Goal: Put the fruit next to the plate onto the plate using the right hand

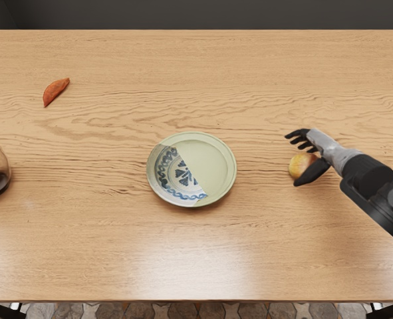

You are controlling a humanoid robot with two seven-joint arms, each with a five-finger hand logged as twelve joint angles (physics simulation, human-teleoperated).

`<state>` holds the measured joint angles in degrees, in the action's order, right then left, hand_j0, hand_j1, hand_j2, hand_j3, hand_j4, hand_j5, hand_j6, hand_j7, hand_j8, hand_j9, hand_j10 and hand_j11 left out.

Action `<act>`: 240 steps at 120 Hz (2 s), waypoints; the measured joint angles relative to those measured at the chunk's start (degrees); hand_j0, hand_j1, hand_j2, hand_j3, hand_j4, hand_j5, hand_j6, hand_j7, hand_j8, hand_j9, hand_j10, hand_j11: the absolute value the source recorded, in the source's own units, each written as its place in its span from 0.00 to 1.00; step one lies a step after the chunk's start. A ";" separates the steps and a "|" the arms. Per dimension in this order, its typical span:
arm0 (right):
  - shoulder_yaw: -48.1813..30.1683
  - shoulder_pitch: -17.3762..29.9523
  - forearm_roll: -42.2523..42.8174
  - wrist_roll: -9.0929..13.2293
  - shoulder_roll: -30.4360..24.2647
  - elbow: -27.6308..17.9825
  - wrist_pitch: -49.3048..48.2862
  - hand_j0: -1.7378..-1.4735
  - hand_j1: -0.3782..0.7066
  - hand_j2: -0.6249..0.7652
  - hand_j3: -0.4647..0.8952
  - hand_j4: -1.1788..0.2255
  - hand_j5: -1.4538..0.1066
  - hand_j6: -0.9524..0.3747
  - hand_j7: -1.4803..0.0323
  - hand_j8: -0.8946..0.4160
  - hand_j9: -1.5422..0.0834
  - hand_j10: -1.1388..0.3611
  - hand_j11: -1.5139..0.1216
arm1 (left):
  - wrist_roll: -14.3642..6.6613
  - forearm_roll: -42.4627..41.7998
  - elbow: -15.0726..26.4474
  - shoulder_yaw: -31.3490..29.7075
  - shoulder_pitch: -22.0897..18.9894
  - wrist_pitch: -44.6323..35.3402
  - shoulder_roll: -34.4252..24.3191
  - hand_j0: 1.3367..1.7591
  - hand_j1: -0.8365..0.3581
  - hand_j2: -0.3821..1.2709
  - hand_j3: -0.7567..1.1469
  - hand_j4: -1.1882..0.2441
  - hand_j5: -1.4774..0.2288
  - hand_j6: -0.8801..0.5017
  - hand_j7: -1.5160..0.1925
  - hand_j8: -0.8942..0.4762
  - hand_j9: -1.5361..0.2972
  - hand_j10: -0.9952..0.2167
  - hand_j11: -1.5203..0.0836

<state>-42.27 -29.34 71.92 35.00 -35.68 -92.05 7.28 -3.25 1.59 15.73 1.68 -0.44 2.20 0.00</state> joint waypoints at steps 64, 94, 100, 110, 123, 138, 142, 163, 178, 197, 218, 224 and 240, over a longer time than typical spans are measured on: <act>0.22 0.14 0.06 0.04 0.14 1.25 -0.09 0.32 0.49 0.43 0.34 0.49 0.52 0.35 0.56 0.44 0.55 0.49 0.53 | 0.01 0.01 0.00 0.01 0.00 0.00 0.00 0.76 0.99 0.23 0.40 0.83 0.87 0.64 0.89 0.65 0.84 0.82 0.95; 0.26 0.12 0.02 0.04 0.64 2.03 -0.32 0.35 0.52 0.46 0.34 0.39 0.42 0.39 0.45 0.48 0.45 0.55 0.41 | 0.01 0.01 0.00 0.02 0.00 0.00 0.00 0.76 0.99 0.23 0.40 0.83 0.87 0.64 0.89 0.65 0.84 0.82 0.95; 0.26 0.12 -0.08 0.00 0.67 2.18 -0.34 0.35 0.54 0.48 0.34 0.37 0.40 0.40 0.42 0.50 0.43 0.56 0.39 | 0.00 0.01 0.00 0.02 0.00 0.00 0.00 0.76 0.99 0.23 0.40 0.83 0.87 0.64 0.89 0.65 0.84 0.82 0.95; 0.25 0.12 -0.14 -0.02 0.71 2.29 -0.47 0.36 0.55 0.48 0.34 0.35 0.35 0.42 0.39 0.52 0.38 0.57 0.34 | 0.01 0.02 0.00 0.03 0.00 0.00 0.00 0.76 0.99 0.23 0.40 0.83 0.87 0.64 0.89 0.65 0.84 0.82 0.95; 0.20 0.05 0.02 0.06 1.87 2.36 -0.39 0.36 0.59 0.50 0.34 0.30 0.33 0.46 0.35 0.55 0.36 0.58 0.31 | 0.01 0.01 0.00 0.01 0.00 0.00 0.00 0.76 0.99 0.23 0.40 0.83 0.87 0.64 0.89 0.65 0.84 0.82 0.95; -0.34 -0.54 -0.27 0.17 3.58 2.08 -0.57 0.37 0.58 0.50 0.34 0.29 0.27 0.47 0.31 0.56 0.32 0.59 0.27 | 0.00 0.00 0.00 0.01 0.00 0.00 0.00 0.76 0.99 0.23 0.40 0.83 0.87 0.64 0.89 0.65 0.84 0.82 0.95; -0.42 -0.87 -0.29 0.19 3.85 1.95 -0.57 0.37 0.58 0.50 0.34 0.28 0.26 0.47 0.30 0.57 0.31 0.59 0.26 | 0.00 0.00 0.00 0.00 0.00 0.00 0.00 0.76 0.99 0.23 0.40 0.83 0.87 0.64 0.89 0.65 0.84 0.82 0.95; -1.77 -3.22 -0.57 0.12 4.78 0.51 -0.55 0.37 0.59 0.57 0.34 0.25 0.22 0.41 0.26 0.56 0.27 0.60 0.23 | 0.00 0.00 0.00 0.01 0.00 0.00 0.00 0.76 0.99 0.23 0.40 0.83 0.87 0.64 0.89 0.65 0.84 0.82 0.95; -2.37 -6.42 -0.65 0.07 8.19 -0.22 -0.51 0.36 0.56 0.55 0.34 0.24 0.21 0.38 0.25 0.55 0.26 0.60 0.21 | 0.00 0.00 0.00 0.00 0.00 0.00 0.00 0.76 0.99 0.23 0.40 0.83 0.87 0.64 0.89 0.65 0.84 0.82 0.95; -2.59 -8.35 -0.60 0.10 14.65 -1.00 -0.63 0.37 0.54 0.55 0.34 0.23 0.20 0.30 0.24 0.50 0.25 0.57 0.21 | 0.00 0.00 0.00 0.00 0.00 0.00 0.00 0.76 0.99 0.23 0.40 0.83 0.87 0.64 0.89 0.65 0.84 0.82 0.95; -0.86 -8.56 -0.69 0.10 21.05 -1.27 -0.76 0.38 0.48 0.52 0.34 0.23 0.20 0.20 0.24 0.45 0.24 0.56 0.20 | 0.00 0.00 0.00 0.00 0.00 0.00 0.00 0.76 0.99 0.23 0.40 0.83 0.87 0.64 0.89 0.65 0.84 0.82 0.95; -0.07 -8.48 -0.78 0.08 22.16 -0.79 -0.76 0.37 0.47 0.58 0.34 0.23 0.20 0.17 0.24 0.41 0.24 0.54 0.20 | 0.01 0.00 0.00 0.00 0.00 0.00 0.00 0.76 0.99 0.23 0.40 0.83 0.87 0.64 0.89 0.65 0.84 0.82 0.95; 2.47 -8.69 -1.10 0.14 24.89 3.58 -0.87 0.35 0.47 0.61 0.34 0.24 0.19 0.12 0.24 0.35 0.24 0.52 0.22 | 0.00 0.00 0.00 -0.01 0.00 0.00 0.00 0.76 0.99 0.23 0.40 0.83 0.87 0.64 0.89 0.65 0.84 0.82 0.95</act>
<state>-39.80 -38.03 70.81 35.14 -10.78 -88.47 6.40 -3.25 1.58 15.73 1.67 -0.44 2.20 0.00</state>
